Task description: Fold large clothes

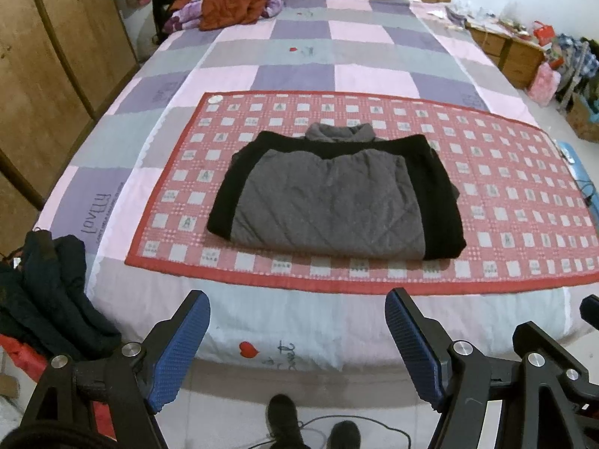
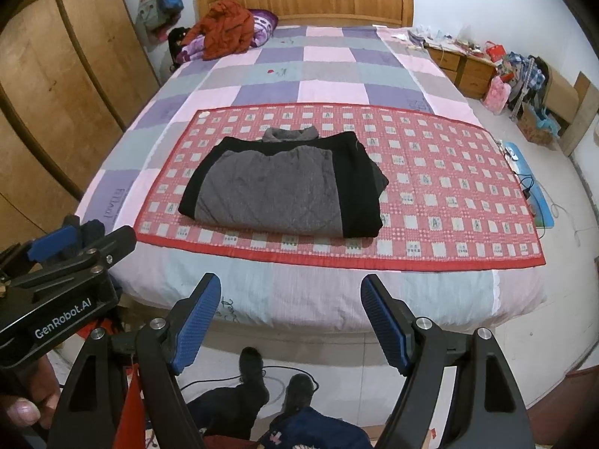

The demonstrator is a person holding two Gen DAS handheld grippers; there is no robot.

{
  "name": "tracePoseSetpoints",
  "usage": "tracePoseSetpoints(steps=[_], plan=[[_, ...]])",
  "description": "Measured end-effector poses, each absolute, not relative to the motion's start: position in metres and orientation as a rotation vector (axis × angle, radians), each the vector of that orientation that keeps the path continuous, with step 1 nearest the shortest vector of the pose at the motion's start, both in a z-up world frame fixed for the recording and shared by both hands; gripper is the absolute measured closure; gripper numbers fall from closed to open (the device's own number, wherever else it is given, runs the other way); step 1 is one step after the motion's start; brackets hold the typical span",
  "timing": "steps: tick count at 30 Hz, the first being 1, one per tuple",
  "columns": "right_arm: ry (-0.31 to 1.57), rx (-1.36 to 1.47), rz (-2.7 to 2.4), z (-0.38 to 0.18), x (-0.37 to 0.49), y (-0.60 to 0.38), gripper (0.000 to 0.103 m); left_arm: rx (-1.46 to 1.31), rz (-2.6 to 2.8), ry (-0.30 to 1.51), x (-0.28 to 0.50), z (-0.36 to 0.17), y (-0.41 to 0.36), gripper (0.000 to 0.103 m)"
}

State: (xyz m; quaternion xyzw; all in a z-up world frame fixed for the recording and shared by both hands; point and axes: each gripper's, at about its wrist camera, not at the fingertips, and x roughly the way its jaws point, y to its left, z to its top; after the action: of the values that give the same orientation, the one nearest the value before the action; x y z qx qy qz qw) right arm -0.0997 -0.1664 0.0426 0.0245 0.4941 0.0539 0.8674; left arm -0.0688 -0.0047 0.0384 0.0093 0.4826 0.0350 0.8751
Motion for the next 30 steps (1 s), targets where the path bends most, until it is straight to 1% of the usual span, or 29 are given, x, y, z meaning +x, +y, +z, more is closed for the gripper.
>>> tracePoseSetpoints(steps=[30], plan=[[1.063, 0.070, 0.099, 0.028, -0.072, -0.204, 0.023, 0.055, 0.037, 1.064, -0.036, 0.017, -0.036, 0.021]])
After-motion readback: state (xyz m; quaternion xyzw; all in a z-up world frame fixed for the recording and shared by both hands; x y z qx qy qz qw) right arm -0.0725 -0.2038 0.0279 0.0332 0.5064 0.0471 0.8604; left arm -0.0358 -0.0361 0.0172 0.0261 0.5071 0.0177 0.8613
